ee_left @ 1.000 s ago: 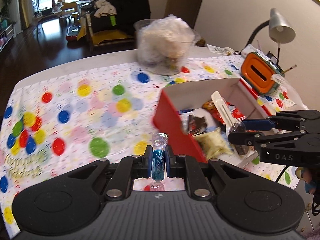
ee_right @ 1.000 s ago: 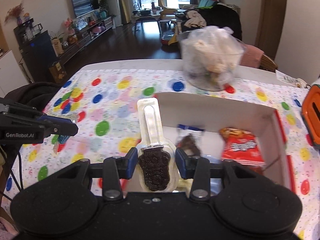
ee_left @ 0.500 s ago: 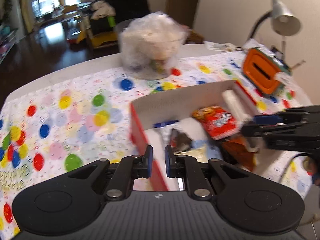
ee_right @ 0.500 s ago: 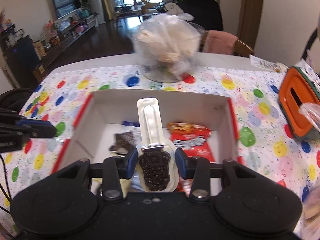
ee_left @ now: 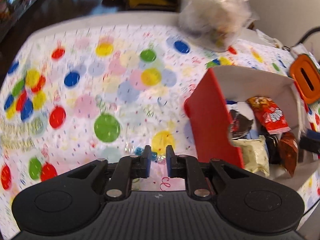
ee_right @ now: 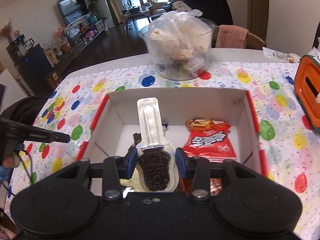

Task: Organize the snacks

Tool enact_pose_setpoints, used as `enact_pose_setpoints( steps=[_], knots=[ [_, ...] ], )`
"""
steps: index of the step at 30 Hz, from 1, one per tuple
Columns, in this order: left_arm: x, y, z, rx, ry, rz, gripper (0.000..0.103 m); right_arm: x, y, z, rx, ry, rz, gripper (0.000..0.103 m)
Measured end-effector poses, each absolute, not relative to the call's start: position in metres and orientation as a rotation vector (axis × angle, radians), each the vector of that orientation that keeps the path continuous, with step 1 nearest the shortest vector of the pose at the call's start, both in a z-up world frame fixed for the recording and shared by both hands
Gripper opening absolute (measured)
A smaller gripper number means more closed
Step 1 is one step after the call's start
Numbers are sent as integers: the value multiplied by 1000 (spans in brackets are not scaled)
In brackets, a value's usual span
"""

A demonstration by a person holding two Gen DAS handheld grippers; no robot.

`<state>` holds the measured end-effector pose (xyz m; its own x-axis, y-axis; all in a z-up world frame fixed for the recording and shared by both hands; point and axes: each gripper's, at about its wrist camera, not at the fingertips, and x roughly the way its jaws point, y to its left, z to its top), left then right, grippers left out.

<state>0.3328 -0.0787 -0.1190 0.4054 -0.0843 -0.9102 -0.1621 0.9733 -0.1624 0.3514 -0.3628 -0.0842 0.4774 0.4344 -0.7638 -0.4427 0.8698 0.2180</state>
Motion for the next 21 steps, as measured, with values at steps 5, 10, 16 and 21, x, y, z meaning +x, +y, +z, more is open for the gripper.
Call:
enact_pose_setpoints(
  steps=[5,10,16,21],
  knots=[
    [344,-75,-140,-362,1197,122,57,352,-366,-85,2,930,516,40],
    [357,-76,-158,-423,1236,263,57,355,-376,-86,8,928,492,40],
    [366,-85,-170,-407,1260,341,49,359,-389,-88,13,923,477,40],
    [369,-89,-175,-385,1270,374,35,360,-395,-88,13,917,474,40]
  ],
)
